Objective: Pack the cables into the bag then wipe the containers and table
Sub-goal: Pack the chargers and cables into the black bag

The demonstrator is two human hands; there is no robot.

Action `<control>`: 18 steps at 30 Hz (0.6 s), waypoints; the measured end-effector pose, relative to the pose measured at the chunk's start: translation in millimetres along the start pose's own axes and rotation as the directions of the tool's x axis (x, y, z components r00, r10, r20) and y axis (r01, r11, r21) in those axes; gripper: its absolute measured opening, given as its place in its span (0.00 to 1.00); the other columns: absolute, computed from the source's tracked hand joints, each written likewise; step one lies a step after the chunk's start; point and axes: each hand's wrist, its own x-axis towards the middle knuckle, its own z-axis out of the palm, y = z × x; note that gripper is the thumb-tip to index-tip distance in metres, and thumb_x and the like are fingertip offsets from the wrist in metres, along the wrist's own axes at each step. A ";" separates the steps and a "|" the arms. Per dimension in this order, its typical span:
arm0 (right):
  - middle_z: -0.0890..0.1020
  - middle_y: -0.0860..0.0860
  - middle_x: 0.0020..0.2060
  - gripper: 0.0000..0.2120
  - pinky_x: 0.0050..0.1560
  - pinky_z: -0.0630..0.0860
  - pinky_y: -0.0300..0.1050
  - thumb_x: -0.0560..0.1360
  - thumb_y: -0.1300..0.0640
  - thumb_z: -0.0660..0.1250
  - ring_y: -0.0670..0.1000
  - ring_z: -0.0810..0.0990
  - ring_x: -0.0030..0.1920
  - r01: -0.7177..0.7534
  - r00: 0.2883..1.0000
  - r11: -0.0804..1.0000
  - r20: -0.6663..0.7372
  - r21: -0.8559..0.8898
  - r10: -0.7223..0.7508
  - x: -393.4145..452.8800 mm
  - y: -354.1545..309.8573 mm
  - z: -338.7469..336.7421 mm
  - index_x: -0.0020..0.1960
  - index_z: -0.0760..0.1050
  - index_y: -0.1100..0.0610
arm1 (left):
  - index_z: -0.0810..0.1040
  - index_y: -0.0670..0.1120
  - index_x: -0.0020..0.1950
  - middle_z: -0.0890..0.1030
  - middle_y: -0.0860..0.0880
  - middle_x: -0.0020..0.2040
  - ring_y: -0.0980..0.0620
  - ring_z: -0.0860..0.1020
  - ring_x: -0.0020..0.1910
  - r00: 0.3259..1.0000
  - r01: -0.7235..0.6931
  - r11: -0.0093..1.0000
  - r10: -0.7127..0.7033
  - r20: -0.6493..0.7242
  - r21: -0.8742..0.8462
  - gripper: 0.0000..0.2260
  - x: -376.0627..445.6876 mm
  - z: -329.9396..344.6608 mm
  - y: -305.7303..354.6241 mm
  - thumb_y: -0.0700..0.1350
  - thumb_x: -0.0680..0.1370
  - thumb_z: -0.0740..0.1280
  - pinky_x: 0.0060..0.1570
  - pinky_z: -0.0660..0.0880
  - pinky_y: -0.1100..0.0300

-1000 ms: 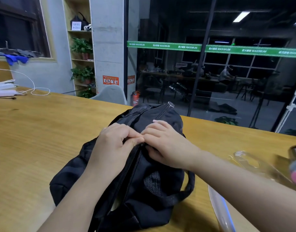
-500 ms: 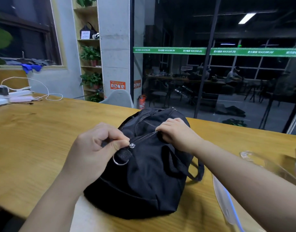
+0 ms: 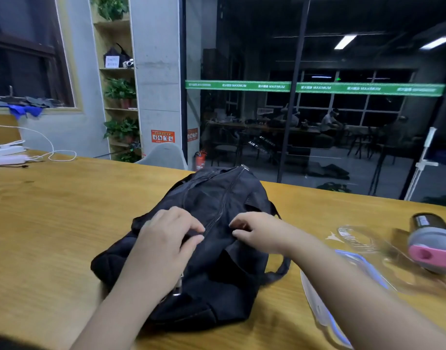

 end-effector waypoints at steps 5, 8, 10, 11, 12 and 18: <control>0.75 0.45 0.64 0.18 0.60 0.71 0.43 0.77 0.48 0.62 0.47 0.74 0.62 -0.141 0.986 0.977 -0.072 0.160 0.154 -18.9 16.6 10.3 0.66 0.71 0.48 | 0.75 0.54 0.49 0.75 0.57 0.48 0.55 0.73 0.48 0.993 -0.063 0.998 0.066 0.097 -0.025 0.04 14.7 32.3 44.5 0.47 0.75 0.65 0.49 0.73 0.55; 0.76 0.47 0.63 0.15 0.61 0.72 0.45 0.78 0.54 0.61 0.48 0.74 0.62 -0.198 0.950 0.948 -0.190 0.249 0.248 -22.4 25.3 19.5 0.64 0.72 0.51 | 0.68 0.52 0.63 0.70 0.53 0.60 0.51 0.68 0.61 0.931 0.034 0.981 -0.101 0.352 0.193 0.16 25.4 66.6 61.9 0.52 0.77 0.63 0.61 0.66 0.56; 0.75 0.48 0.64 0.16 0.62 0.70 0.42 0.79 0.58 0.59 0.48 0.72 0.64 -0.228 0.920 0.929 -0.248 0.291 0.304 -24.9 28.6 21.5 0.66 0.71 0.53 | 0.60 0.49 0.69 0.65 0.48 0.67 0.46 0.62 0.69 0.863 0.056 0.941 -0.215 0.457 0.335 0.25 30.5 93.1 66.7 0.56 0.77 0.62 0.68 0.58 0.47; 0.74 0.48 0.65 0.16 0.62 0.69 0.42 0.80 0.59 0.58 0.49 0.72 0.65 -0.239 0.900 0.919 -0.283 0.313 0.331 -25.9 30.1 21.6 0.67 0.70 0.53 | 0.56 0.49 0.72 0.61 0.47 0.71 0.43 0.57 0.72 0.831 0.074 0.926 -0.262 0.490 0.371 0.29 31.8 106.1 67.4 0.58 0.76 0.61 0.68 0.53 0.40; 0.74 0.48 0.66 0.17 0.62 0.68 0.42 0.80 0.59 0.57 0.49 0.71 0.66 -0.240 0.878 0.910 -0.323 0.337 0.352 -27.0 31.6 22.1 0.68 0.70 0.53 | 0.51 0.51 0.74 0.56 0.46 0.74 0.40 0.51 0.74 0.799 0.092 0.914 -0.304 0.519 0.394 0.31 33.2 117.0 67.6 0.60 0.76 0.60 0.67 0.49 0.35; 0.73 0.49 0.64 0.16 0.59 0.67 0.40 0.80 0.60 0.55 0.49 0.71 0.64 -0.219 0.805 0.917 -0.469 0.332 0.362 -32.6 41.1 32.0 0.66 0.70 0.54 | 0.50 0.64 0.72 0.34 0.47 0.76 0.30 0.34 0.70 0.689 0.091 0.856 -0.423 0.589 0.508 0.27 40.8 148.5 58.3 0.63 0.76 0.57 0.61 0.44 0.25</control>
